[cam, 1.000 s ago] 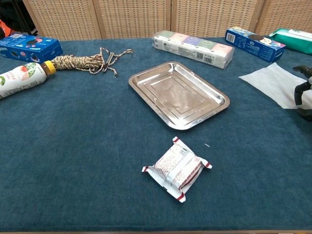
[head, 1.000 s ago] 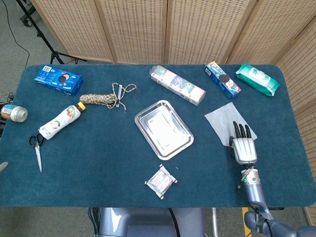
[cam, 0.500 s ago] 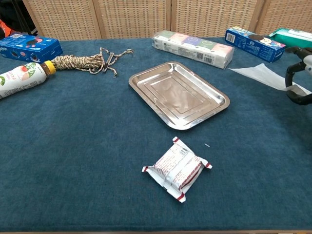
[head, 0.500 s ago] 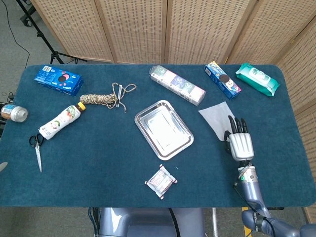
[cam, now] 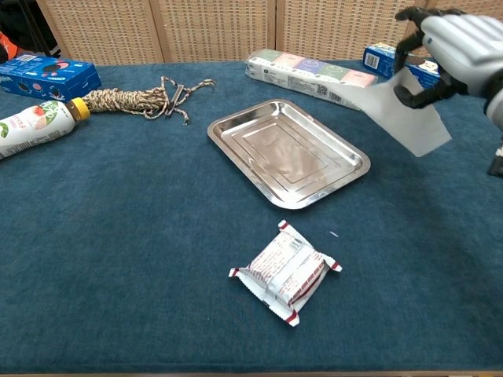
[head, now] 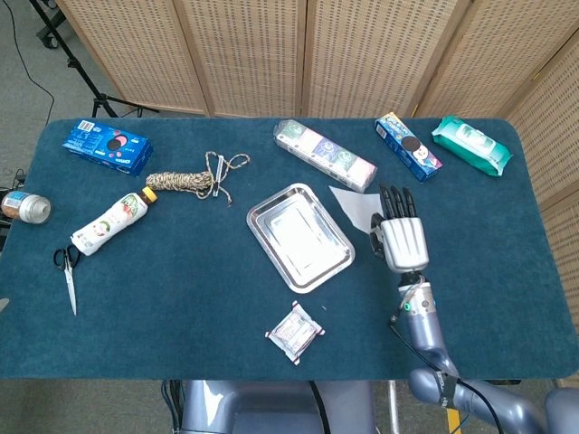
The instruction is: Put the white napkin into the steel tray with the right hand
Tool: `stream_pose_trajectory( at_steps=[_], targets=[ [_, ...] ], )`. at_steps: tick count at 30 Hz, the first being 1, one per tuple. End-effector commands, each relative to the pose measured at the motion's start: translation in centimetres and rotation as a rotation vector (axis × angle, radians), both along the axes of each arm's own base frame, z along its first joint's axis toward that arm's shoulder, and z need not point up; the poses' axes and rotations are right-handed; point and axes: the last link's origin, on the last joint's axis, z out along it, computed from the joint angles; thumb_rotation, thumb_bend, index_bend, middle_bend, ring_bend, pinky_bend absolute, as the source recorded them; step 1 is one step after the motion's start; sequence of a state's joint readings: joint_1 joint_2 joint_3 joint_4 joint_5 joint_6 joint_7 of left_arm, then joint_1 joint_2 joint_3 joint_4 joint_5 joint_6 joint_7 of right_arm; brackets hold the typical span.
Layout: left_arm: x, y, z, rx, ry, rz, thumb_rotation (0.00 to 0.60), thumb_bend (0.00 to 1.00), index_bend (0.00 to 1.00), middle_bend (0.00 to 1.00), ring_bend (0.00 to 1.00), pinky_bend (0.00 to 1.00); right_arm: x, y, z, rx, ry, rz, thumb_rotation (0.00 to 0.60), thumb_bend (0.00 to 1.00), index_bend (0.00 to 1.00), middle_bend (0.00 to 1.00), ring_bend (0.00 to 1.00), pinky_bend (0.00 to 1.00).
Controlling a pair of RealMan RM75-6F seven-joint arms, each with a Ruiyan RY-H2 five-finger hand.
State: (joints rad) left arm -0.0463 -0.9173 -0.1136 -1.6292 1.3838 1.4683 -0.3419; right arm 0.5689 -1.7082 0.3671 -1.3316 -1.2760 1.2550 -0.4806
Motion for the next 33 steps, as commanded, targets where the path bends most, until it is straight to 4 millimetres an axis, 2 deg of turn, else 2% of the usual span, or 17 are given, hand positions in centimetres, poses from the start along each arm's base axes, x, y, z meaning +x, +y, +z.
stream_pose_trajectory(
  at_steps=[1, 6, 10, 16, 23, 27, 33],
  targets=[
    [-0.2, -0.1, 0.2, 0.003, -0.008, 0.004, 0.600, 0.00, 0.00, 0.00, 0.00, 0.00, 5.7, -1.6, 0.4, -0.013, -0.065, 0.045, 0.600, 0.70, 0.71, 0.05, 0.00, 0.00],
    [-0.3, -0.1, 0.5, 0.001, -0.017, 0.001, 0.600, 0.00, 0.00, 0.00, 0.00, 0.00, 9.5, -2.3, -0.1, -0.034, -0.051, 0.084, 0.600, 0.72, 0.71, 0.06, 0.00, 0.00],
    [-0.4, -0.1, 0.6, 0.000, -0.022, 0.001, 0.600, 0.00, 0.00, 0.00, 0.00, 0.00, 10.2, -1.7, -1.2, -0.030, -0.020, 0.109, 0.600, 0.72, 0.71, 0.06, 0.00, 0.00],
    [-0.5, -0.2, 0.8, 0.000, -0.031, -0.005, 0.600, 0.00, 0.00, 0.00, 0.00, 0.00, 7.9, 0.4, -4.2, 0.020, 0.065, 0.131, 0.600, 0.72, 0.71, 0.06, 0.00, 0.00],
    [-0.4, -0.2, 0.7, -0.002, -0.028, -0.007, 0.600, 0.00, 0.00, 0.00, 0.00, 0.00, 5.0, 2.6, -7.2, 0.060, 0.053, 0.075, 0.600, 0.72, 0.71, 0.06, 0.00, 0.00],
    [-0.4, -0.2, 0.6, -0.008, -0.026, -0.006, 0.600, 0.00, 0.00, 0.00, 0.00, 0.00, 4.4, 3.4, -8.6, 0.082, 0.048, 0.048, 0.600, 0.72, 0.71, 0.06, 0.00, 0.00],
    [-0.4, -0.1, 0.7, -0.002, -0.028, -0.003, 0.600, 0.00, 0.00, 0.00, 0.00, 0.00, 4.7, 4.5, -9.9, 0.104, 0.023, 0.026, 0.600, 0.72, 0.71, 0.06, 0.00, 0.00]
  ],
)
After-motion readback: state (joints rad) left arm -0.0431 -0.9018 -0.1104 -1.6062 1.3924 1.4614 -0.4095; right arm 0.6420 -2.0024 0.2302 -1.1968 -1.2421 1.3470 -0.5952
